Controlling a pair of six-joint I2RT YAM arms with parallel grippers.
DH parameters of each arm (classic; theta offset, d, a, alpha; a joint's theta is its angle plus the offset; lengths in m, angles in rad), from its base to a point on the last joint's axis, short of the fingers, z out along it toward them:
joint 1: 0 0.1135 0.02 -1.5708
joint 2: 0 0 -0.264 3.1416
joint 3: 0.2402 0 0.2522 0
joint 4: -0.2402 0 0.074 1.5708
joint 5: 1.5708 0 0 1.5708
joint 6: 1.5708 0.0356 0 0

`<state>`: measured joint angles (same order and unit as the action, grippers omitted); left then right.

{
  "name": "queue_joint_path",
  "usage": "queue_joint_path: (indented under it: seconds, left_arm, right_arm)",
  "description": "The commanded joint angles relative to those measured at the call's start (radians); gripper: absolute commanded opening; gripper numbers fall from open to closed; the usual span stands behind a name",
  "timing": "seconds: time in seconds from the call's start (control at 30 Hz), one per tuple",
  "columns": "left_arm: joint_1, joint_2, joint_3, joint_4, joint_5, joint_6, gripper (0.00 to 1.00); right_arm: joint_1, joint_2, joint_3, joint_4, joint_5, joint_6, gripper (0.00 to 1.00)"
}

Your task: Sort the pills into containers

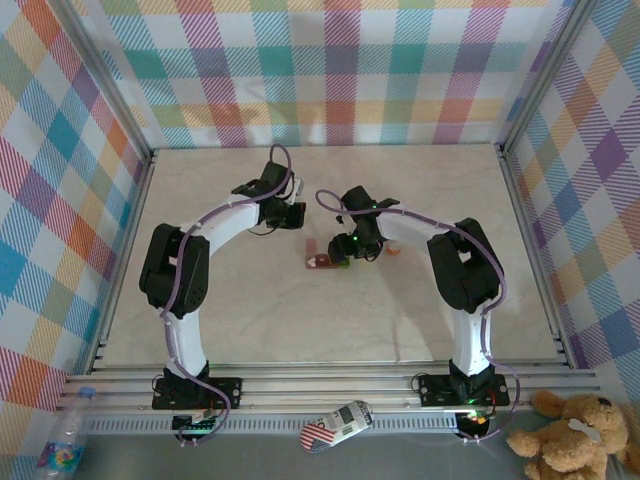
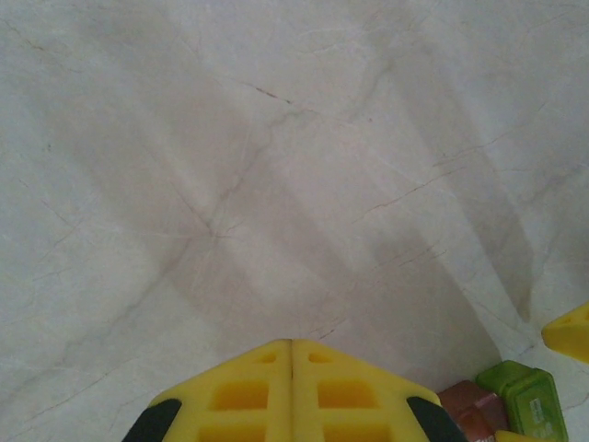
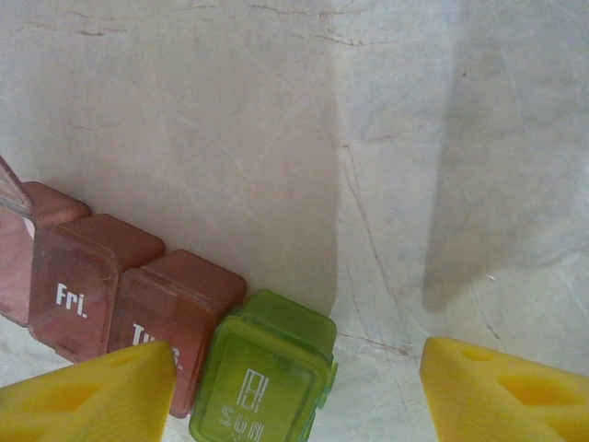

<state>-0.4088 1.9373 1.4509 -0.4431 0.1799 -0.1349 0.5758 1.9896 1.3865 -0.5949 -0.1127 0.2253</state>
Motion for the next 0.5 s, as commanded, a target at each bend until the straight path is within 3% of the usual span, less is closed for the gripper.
queue_joint_path:
  seconds: [0.0, 0.47]
  left_arm:
    - [0.01, 0.029, 0.036, -0.014, 0.026, 0.0, 0.0]
    - [-0.026, 0.157, 0.131, -0.092, 0.045, -0.025, 0.0]
  right_arm:
    - [0.006, 0.021, 0.008, -0.016, 0.018, 0.019, 0.7]
    - [0.006, 0.021, -0.012, -0.005, 0.026, 0.035, 0.69]
